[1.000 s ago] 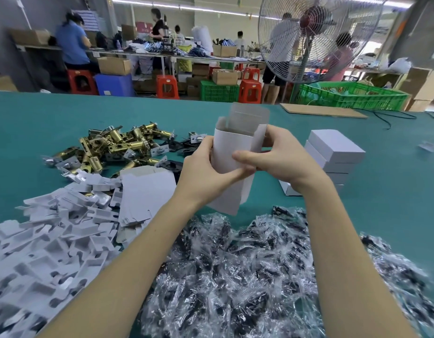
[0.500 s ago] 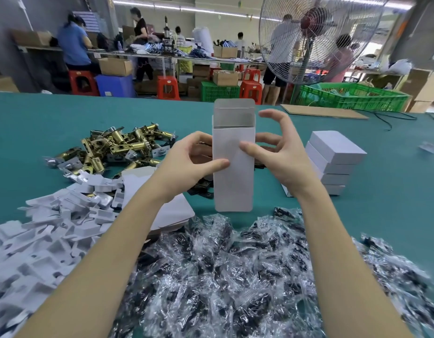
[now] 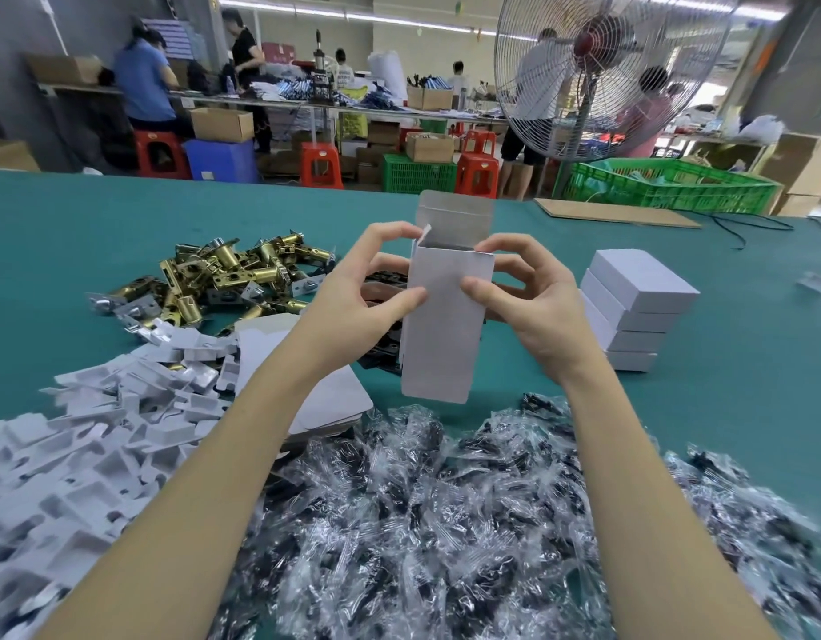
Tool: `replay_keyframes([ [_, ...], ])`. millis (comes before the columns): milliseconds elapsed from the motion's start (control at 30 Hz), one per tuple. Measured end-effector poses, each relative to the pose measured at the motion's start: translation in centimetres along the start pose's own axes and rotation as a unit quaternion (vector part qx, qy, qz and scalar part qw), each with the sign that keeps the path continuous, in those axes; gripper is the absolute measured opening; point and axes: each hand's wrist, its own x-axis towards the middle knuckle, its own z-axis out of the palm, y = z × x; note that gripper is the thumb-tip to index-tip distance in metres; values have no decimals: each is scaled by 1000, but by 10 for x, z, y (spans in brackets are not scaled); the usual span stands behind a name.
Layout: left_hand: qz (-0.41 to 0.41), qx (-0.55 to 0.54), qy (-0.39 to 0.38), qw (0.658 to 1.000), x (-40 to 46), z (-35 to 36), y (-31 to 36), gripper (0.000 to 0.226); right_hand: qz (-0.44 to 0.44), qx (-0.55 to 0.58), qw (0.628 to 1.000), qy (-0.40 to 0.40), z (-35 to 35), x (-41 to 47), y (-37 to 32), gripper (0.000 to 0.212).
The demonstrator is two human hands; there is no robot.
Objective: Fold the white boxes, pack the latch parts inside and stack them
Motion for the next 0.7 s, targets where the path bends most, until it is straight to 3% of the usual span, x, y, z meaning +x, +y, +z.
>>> replay_keyframes([
  [100,-10,-1,-11,1000,-1,1,4,36,5,-8,1000,-1,0,0,3,27],
  [200,-10,-17,9,1000,-2,2,8,10,9,-28,999,-12,0,-1,4,28],
  [367,-10,-19,83,996,2,4,10,15,30,-33,997,-57,1,-1,4,27],
  [500,-43,-68,56,995,5,1,11,39,34,-26,997,-62,1,-1,2,27],
  [700,-42,-74,40,996,3,-1,18,20,36,-27,997,-57,2,-1,2,30],
])
